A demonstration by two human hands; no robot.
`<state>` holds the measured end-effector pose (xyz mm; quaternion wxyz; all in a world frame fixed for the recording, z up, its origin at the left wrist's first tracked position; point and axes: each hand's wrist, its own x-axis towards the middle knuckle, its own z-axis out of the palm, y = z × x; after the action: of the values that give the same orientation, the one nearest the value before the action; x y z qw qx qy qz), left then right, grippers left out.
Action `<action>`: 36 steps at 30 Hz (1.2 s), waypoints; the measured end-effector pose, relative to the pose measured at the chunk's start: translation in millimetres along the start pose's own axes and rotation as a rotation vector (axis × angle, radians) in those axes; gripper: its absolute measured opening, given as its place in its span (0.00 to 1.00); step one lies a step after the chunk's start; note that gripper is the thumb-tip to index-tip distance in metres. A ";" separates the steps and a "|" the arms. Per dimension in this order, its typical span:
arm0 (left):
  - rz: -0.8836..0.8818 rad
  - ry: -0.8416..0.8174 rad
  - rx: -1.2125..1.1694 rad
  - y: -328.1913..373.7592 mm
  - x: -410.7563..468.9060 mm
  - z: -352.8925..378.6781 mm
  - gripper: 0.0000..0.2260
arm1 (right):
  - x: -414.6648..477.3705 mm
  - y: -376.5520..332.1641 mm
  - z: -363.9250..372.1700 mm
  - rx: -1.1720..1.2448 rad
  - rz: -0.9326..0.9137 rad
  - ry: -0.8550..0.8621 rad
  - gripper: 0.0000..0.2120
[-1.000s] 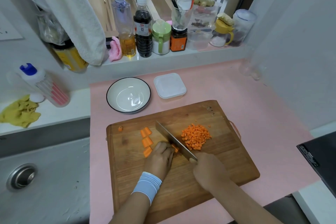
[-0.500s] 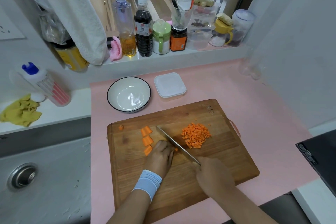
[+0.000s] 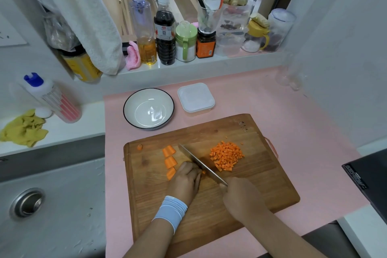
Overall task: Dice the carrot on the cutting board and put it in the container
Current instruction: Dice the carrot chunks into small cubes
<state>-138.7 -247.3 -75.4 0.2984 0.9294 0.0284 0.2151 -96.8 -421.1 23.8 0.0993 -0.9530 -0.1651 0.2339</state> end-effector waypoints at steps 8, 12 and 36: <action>-0.005 0.001 0.021 1.9 0.1 -1.3 0.03 | -2.2 10.0 -1.3 0.052 -0.010 -0.007 0.13; -0.040 -0.047 -0.003 3.2 3.6 -3.6 0.03 | -1.8 18.1 -10.6 0.085 0.024 -0.056 0.13; -0.618 -0.895 -0.187 14.8 90.3 -68.9 0.15 | 7.1 32.7 -61.8 -0.326 -0.579 0.252 0.21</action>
<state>-86.7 -205.7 17.9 0.4119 0.8480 0.1511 -0.2972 -52.6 -455.7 66.1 0.0278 -0.8913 -0.4501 0.0473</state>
